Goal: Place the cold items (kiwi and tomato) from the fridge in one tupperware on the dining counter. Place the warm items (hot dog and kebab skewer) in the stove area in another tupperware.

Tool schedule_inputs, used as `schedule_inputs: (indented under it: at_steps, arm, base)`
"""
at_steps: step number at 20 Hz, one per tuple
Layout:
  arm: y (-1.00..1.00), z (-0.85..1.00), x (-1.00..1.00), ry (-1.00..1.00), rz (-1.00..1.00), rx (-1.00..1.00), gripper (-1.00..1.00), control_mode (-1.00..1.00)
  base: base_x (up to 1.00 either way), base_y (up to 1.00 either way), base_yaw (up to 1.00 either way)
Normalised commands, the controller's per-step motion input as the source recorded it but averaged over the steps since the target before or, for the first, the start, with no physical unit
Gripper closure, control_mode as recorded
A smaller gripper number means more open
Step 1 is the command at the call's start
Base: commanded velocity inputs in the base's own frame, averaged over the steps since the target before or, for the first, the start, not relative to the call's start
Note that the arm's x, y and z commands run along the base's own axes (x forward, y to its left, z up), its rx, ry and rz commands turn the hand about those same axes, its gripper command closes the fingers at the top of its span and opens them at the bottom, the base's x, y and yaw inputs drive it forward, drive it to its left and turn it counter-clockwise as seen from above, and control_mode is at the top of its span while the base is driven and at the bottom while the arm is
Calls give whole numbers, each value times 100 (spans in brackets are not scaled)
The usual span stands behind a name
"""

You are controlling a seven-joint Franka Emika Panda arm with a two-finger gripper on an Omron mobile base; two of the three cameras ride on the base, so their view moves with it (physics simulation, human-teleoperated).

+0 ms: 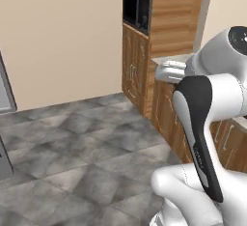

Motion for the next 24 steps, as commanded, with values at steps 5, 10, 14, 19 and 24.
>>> schedule_inputs:
  at_steps: [5,10,14,19,24]
  arm:
    - [0,0,0,0,0,0,100,100]
    - [0,0,0,0,0,0,100,100]
    - [0,0,0,0,0,0,100,100]
    - [0,0,0,0,0,0,100,100]
    - [0,0,0,0,0,0,100,100]
  base:
    - [-100,-49,-35]
    - [-100,-51,-36]
    - [-100,-58,-38]
    - [-83,-75,-35]
    - [-7,-100,-14]
